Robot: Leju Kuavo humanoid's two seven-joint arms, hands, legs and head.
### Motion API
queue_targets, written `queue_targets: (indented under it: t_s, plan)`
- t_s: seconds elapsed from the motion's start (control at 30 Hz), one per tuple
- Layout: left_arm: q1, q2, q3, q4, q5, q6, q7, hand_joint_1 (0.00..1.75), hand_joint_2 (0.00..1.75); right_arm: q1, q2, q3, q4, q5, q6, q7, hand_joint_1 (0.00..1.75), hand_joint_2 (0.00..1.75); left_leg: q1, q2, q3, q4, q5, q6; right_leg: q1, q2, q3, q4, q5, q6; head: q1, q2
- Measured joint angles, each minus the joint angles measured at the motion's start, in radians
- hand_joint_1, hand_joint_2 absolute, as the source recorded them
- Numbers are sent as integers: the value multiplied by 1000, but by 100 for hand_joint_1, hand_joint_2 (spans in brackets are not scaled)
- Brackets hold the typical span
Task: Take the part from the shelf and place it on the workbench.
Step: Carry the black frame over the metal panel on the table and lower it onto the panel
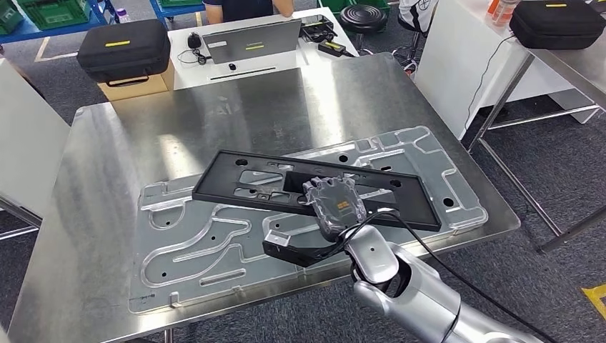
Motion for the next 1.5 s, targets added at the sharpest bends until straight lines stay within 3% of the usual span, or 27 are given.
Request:
queue_targets:
  t_s: [0.3,0.43,1.5]
  plan:
    - [1,4,0,0,-14,9,0,0,175,1,-8,0,0,0,3,-12,175,175,0,0,0,0,0,0,0,0,0,0,0,0,0,0]
    - [2,5,-3,0,-28,22,0,0,175,3,-8,0,0,-1,2,-17,0,0,0,0,0,0,0,0,0,0,0,0,0,0,0,0]
    - [5,24,-16,0,-18,5,6,0,175,18,-7,0,0,-13,-8,-22,0,0,0,0,1,0,0,0,0,0,1,0,0,0,0,0]
